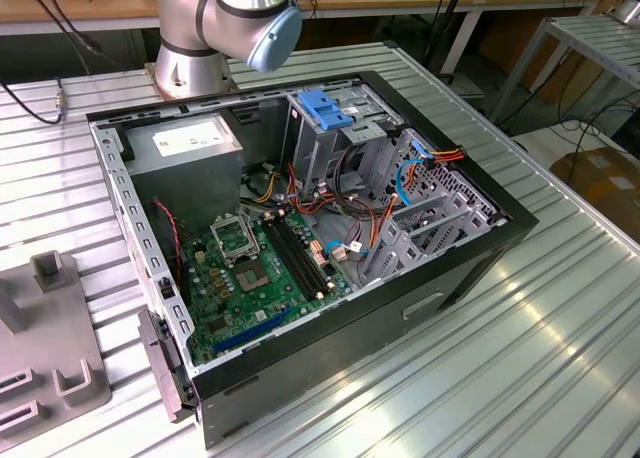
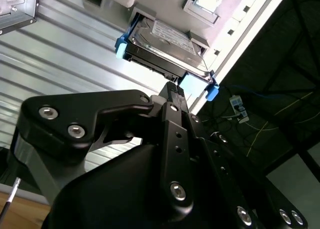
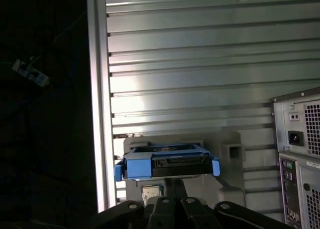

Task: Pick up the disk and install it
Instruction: 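Reach for the disk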

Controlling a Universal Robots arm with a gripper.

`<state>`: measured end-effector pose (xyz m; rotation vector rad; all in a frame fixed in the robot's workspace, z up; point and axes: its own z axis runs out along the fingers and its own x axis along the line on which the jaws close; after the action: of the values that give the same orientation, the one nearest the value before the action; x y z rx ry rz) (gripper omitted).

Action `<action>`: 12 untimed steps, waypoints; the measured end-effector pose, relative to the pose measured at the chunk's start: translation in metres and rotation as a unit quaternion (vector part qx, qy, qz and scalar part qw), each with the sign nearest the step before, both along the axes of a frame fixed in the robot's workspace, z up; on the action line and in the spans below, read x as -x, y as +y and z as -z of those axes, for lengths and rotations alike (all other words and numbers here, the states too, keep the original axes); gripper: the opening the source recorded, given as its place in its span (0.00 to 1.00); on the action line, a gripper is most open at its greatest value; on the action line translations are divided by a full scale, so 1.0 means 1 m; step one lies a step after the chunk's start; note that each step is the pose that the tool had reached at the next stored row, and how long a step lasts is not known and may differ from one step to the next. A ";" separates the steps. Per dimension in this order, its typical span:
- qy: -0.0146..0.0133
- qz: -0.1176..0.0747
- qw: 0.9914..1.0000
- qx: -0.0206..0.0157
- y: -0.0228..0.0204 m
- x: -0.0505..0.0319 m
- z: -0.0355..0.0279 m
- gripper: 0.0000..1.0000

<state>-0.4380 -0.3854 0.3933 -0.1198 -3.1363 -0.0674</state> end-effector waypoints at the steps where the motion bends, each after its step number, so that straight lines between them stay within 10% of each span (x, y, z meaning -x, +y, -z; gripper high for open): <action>1: 0.000 0.000 1.000 0.000 0.0005 0.0015 0.0000 0.10; 12: 0.000 0.000 1.000 0.000 0.0040 0.0228 0.0000 0.10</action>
<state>-0.4607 -0.3814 0.3932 -0.1198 -3.1363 -0.0675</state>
